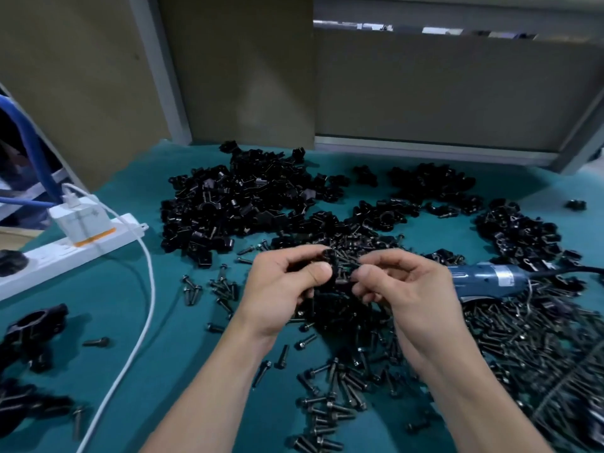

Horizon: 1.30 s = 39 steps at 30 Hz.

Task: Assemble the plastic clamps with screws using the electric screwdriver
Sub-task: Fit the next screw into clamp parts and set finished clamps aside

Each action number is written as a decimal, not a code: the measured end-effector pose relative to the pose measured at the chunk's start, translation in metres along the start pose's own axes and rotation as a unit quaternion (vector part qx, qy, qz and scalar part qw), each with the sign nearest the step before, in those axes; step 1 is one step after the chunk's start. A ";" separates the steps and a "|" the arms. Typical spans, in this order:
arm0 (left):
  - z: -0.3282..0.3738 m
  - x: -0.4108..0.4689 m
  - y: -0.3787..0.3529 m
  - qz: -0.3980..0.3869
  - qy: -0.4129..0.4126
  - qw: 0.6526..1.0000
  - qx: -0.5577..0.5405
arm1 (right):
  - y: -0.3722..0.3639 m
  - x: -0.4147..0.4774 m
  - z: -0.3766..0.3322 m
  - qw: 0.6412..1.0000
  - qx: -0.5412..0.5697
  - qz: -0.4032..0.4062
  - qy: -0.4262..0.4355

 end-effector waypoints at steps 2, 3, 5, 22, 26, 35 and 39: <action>-0.002 -0.001 -0.010 -0.028 0.000 0.999 0.027 | 0.004 0.002 0.005 0.999 0.046 -0.015 -0.023; -0.003 -0.002 -0.014 -0.036 0.000 0.999 0.033 | 0.007 0.003 0.008 0.997 0.071 -0.021 -0.036; -0.003 -0.003 -0.018 -0.043 -0.001 0.998 0.046 | 0.011 0.004 0.013 0.994 0.101 -0.019 -0.046; -0.007 -0.005 -0.023 -0.023 -0.001 0.999 0.031 | 0.015 0.009 0.015 0.996 -0.062 0.013 0.056; -0.006 -0.006 -0.024 -0.043 -0.006 0.999 0.028 | 0.012 0.010 0.016 0.995 -0.073 -0.003 0.065; -0.009 -0.005 -0.020 -0.006 -0.009 0.998 0.054 | 0.014 0.011 0.017 0.989 -0.110 0.015 0.094; -0.009 -0.006 -0.018 -0.001 -0.006 0.999 0.046 | 0.014 0.011 0.017 0.987 -0.133 0.016 0.094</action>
Point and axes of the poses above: each hand's wrist, its own x-axis towards the middle knuckle, its own y-axis out of the back of the hand, z = x × y, the point moved 5 cm from there along x, towards the middle knuckle, and after that the axes turned 12 degrees about -y, right-handed, at the moved point
